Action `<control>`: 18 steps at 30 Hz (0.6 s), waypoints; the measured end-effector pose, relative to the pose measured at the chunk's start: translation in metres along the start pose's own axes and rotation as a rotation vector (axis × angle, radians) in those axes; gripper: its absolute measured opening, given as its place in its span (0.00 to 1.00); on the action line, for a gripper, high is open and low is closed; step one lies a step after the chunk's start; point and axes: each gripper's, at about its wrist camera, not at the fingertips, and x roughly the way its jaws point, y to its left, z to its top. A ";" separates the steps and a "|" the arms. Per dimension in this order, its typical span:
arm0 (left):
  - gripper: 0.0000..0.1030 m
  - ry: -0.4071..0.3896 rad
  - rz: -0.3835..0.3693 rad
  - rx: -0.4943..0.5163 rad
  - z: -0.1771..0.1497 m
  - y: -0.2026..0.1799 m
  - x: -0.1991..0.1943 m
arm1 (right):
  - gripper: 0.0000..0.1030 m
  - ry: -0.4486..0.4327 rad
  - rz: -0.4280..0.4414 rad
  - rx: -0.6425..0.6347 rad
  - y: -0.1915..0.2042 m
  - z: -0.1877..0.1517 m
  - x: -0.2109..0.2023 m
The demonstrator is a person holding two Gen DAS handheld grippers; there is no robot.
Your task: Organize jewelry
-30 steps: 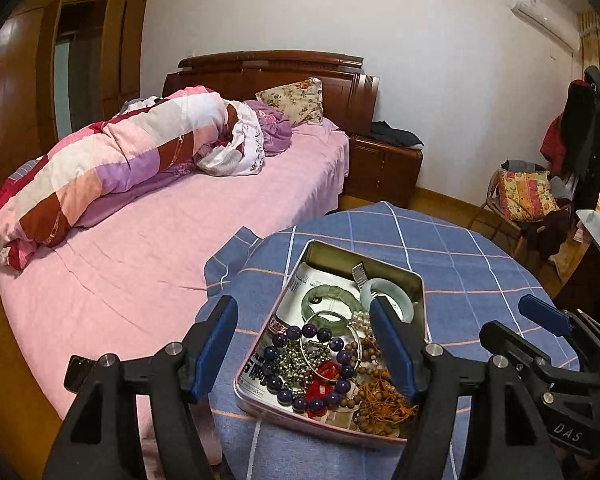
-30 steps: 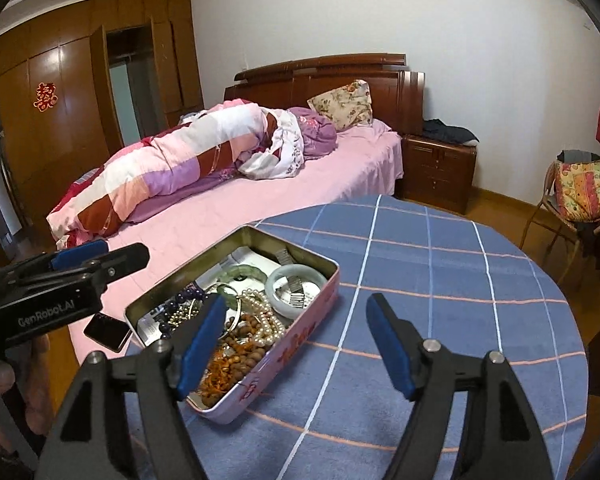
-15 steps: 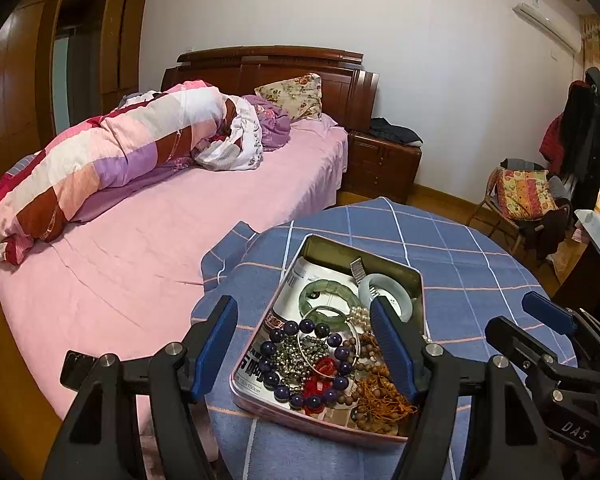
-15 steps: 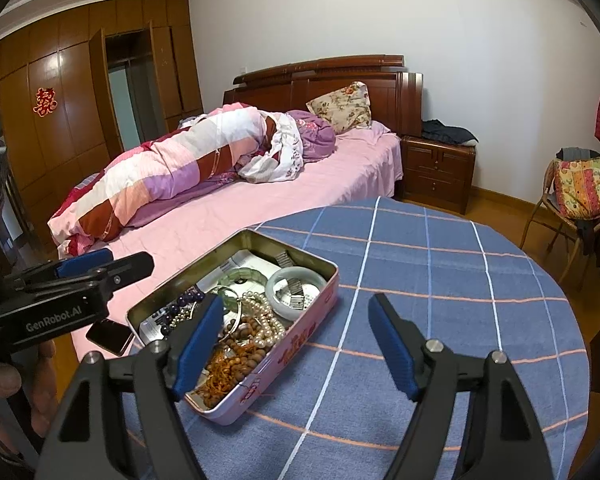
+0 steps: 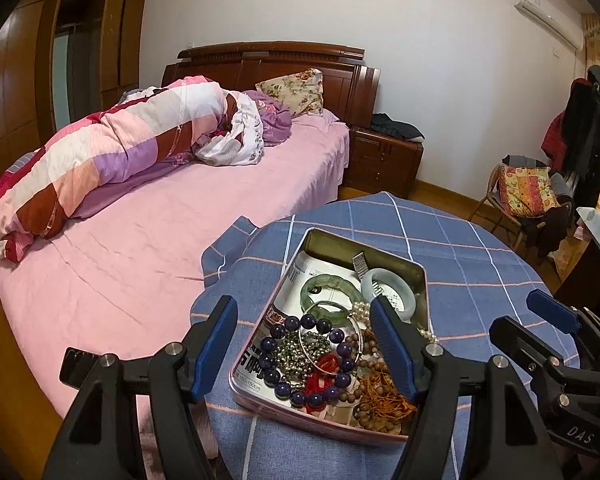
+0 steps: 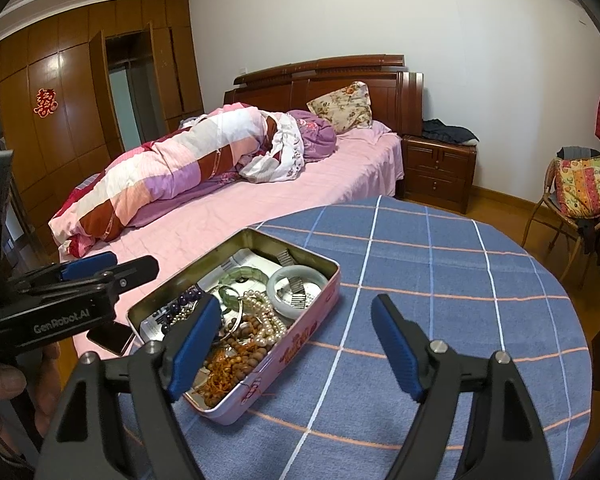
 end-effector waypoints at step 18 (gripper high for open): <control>0.67 0.006 0.003 0.008 -0.002 -0.001 0.002 | 0.79 0.004 0.001 -0.005 0.005 -0.001 0.002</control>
